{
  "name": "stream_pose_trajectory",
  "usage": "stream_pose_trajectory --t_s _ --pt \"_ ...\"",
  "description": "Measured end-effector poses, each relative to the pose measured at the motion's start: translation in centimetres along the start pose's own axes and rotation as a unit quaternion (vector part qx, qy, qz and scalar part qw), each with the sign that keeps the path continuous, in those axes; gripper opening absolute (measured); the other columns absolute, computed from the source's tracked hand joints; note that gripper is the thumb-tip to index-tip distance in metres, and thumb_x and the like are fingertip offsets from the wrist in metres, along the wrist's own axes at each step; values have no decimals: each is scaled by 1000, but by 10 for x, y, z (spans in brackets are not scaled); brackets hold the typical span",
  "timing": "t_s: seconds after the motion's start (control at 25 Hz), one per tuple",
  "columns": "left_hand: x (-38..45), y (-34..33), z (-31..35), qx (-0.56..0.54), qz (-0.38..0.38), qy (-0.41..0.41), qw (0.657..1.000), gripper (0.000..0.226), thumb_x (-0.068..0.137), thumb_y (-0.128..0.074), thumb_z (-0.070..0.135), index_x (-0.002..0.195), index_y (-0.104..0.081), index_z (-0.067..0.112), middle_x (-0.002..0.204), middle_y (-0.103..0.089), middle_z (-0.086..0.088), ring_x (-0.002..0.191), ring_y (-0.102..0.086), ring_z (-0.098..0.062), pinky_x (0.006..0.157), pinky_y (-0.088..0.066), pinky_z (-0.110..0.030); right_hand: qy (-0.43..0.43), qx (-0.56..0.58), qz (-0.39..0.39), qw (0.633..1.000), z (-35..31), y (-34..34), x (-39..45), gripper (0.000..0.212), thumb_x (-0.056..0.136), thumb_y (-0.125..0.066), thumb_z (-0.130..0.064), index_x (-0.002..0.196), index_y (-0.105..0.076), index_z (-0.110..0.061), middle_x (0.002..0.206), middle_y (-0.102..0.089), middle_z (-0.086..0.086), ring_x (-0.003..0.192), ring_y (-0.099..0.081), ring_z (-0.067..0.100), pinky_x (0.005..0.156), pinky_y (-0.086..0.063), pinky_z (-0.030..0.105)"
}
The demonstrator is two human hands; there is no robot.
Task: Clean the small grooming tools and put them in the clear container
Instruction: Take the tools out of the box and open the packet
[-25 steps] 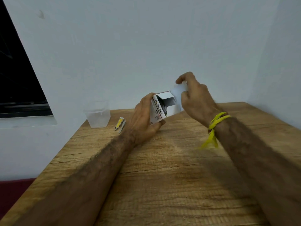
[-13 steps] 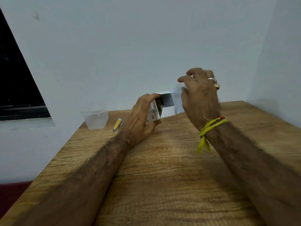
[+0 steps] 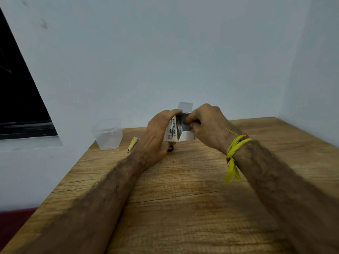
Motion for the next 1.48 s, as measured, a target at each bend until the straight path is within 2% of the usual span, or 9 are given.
stream_pose_trajectory --t_s 0.2,0.36,0.56,0.72,0.8,0.88,1.0,1.24,1.48 --pt "2 -2 15 82 -15 -37 996 90 76 -73 2 152 -31 24 144 -44 -2 132 -38 -16 103 -35 -24 3 -35 -19 999 1 -10 -5 34 93 -54 -5 109 -77 -25 108 -73 8 106 -62 30 95 -50 41" --pt "2 -4 21 112 -14 -49 992 87 80 -73 12 153 -29 28 142 -44 -2 129 -40 -19 89 -47 -27 5 -60 -16 998 -2 -17 -10 25 93 -59 -9 109 -75 -20 104 -73 7 98 -67 29 85 -57 39" --pt "5 -10 22 123 -20 -52 991 86 80 -72 13 153 -29 28 142 -45 -3 130 -44 -24 96 -52 -44 -32 -69 36 996 -1 -19 -15 21 92 -60 -10 110 -71 -14 106 -72 9 101 -66 29 78 -51 34" --pt "4 -14 21 113 -25 -46 992 85 80 -71 13 153 -29 28 143 -45 -2 129 -44 -25 89 -55 -48 -93 -26 82 992 9 -17 -14 20 89 -59 -10 91 -77 -19 94 -74 4 94 -65 25 69 -32 27" --pt "3 -15 21 106 -16 -48 993 84 80 -73 14 153 -31 27 143 -45 -3 130 -45 -25 92 -54 -46 -108 20 109 988 13 -16 -14 17 87 -62 -13 86 -78 -20 89 -75 4 88 -68 25 62 -39 25" --pt "3 -13 20 87 -3 -47 995 87 79 -76 13 152 -31 26 144 -46 -3 131 -45 -24 101 -49 -41 -113 89 138 980 16 -14 -13 12 82 -69 -17 81 -79 -22 82 -75 3 82 -71 24 65 -56 30" --pt "1 -6 14 19 30 -24 999 89 75 -79 7 150 -34 21 144 -48 -4 133 -44 -17 114 -33 -28 -115 180 173 961 13 -3 -14 13 73 -74 -14 80 -80 -23 76 -75 -2 76 -72 16 70 -62 36" --pt "-1 -4 8 -39 65 23 997 92 74 -84 9 150 -34 23 144 -47 3 130 -46 -10 108 -39 -25 -124 201 180 955 12 10 -10 24 75 -68 -8 91 -79 -22 75 -74 -2 78 -71 13 76 -61 33" --pt "-1 -6 5 -29 48 66 996 93 75 -84 26 151 -31 31 143 -49 5 127 -49 -11 100 -50 -37 -136 262 180 938 20 20 -7 28 70 -79 -11 97 -77 -19 75 -74 -2 75 -72 13 75 -62 37"
Point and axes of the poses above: each hand's wrist, its own x-axis towards the middle knuckle, its own y-axis out of the back of the hand, z = x × y, the point moved 6 cm from there along x, towards the middle knuckle
